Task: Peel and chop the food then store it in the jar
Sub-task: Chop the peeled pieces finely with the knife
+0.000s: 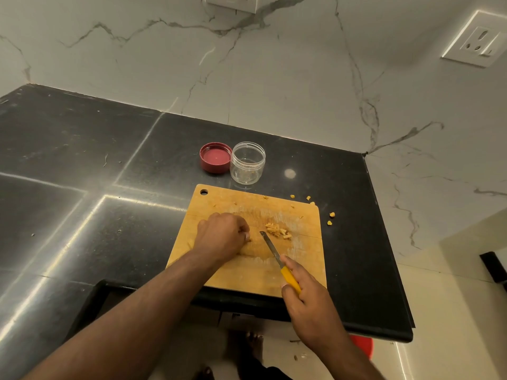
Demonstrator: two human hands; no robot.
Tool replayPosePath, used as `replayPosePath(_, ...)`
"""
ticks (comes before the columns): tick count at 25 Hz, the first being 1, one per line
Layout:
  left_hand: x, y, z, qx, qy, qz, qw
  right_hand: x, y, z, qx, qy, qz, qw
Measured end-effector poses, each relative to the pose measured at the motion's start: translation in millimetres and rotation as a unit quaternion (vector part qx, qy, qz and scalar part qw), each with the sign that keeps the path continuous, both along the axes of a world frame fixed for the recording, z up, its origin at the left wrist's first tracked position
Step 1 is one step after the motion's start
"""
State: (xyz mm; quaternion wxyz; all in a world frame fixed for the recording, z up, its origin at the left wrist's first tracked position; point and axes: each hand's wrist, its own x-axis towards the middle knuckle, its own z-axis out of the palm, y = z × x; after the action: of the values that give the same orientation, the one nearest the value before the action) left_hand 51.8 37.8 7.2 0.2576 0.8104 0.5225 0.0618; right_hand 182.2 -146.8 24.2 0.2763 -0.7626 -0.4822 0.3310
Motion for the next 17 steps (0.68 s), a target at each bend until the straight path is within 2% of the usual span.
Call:
replayPosePath(6, -5, -1, -10, -0.010, -0.016, 0.014, 1.000, 0, 4, -1, -0.005, 0.000, -0.010, 1.000)
replayPosePath(17, -2, -5, -12, 0.019, -0.031, 0.016, 0.999, -24, 20, 5, -0.015, -0.080, 0.083, 0.993)
